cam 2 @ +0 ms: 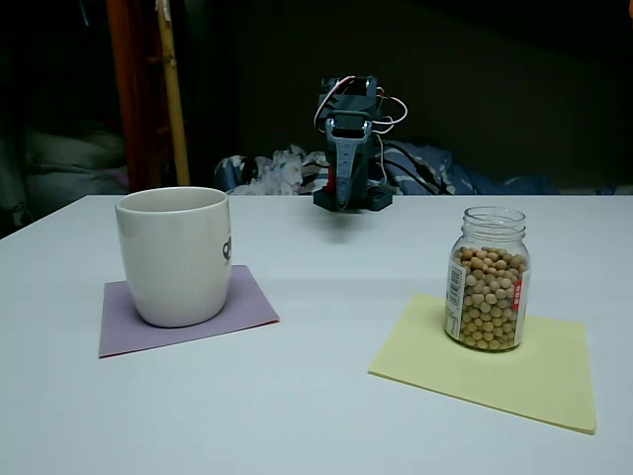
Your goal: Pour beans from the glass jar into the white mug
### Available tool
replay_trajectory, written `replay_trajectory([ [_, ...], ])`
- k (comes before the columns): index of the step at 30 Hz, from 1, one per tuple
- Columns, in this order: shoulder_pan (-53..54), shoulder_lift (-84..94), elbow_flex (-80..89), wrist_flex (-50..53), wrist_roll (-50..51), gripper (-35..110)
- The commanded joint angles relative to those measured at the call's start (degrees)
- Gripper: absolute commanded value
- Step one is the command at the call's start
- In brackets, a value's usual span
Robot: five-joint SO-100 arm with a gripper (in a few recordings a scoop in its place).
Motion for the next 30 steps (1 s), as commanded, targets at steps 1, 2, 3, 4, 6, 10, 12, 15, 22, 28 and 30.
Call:
replay_trajectory([
  [1, 0.4, 2.3, 0.4, 0.5, -0.1, 0],
  [2, 0.4, 2.3, 0.4, 0.5, -0.1, 0],
  [3, 0.4, 2.3, 0.4, 0.5, -0.1, 0],
  [4, 0.3, 2.3, 0.4, 0.5, -0.1, 0],
  [6, -0.6, 2.3, 0.4, 0.5, -0.4, 1],
  [10, 1.0, 2.3, 0.4, 0.5, -1.0, 13],
  [12, 1.1, 2.3, 0.4, 0.6, -4.6, 22],
  [15, 2.3, 2.3, -0.4, 1.1, -10.5, 37],
  [22, 6.7, -2.2, -11.0, 0.5, -19.8, 52],
  [28, 10.0, -35.8, -32.4, -9.3, -42.7, 70],
  [30, 10.4, -43.3, -37.0, -14.7, -50.6, 73],
])
